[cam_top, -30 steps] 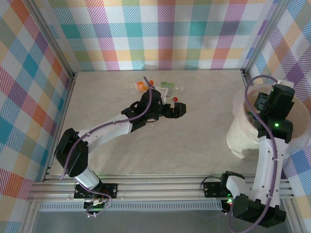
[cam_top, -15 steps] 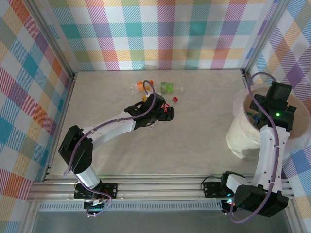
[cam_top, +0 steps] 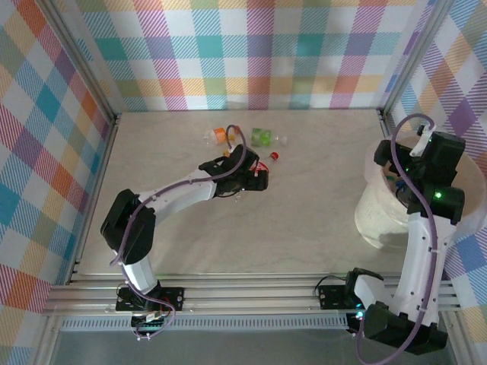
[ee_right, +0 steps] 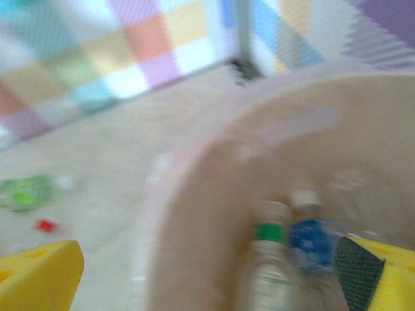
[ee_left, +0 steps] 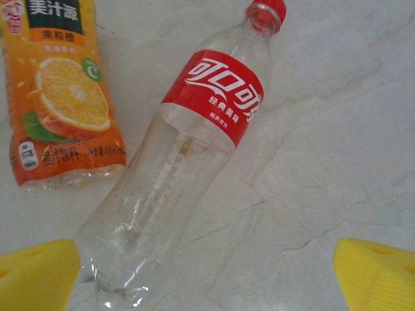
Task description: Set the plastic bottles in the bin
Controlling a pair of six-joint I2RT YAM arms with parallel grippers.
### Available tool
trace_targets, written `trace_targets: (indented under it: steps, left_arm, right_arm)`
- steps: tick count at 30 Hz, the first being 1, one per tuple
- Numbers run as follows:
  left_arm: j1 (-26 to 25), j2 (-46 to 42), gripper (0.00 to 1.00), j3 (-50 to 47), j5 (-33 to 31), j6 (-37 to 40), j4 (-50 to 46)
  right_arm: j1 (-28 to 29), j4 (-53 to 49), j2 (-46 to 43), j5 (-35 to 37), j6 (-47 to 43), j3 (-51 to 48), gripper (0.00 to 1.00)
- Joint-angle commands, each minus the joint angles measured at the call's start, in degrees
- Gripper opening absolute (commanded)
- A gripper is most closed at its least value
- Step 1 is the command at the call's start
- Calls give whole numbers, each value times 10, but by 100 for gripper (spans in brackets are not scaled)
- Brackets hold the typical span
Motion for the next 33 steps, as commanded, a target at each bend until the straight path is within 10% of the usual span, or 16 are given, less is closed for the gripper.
trace_targets:
  steps: [1,5,12,33]
  left_arm:
    - [4,20,100,37,11,62,-35]
    - [7,58,99,70,-4,94,-62]
    - [13,145,94,168,-9,138,-121]
    - [8,223,86,163,36,125,-115]
  right_arm:
    - [22,84,-21,-205,65,-24,100]
    - [87,178,-27,-308,121,-66,100]
    - [229,191,6,-237,95,-77,100]
    - [265,225,20,-184,151,-141,100]
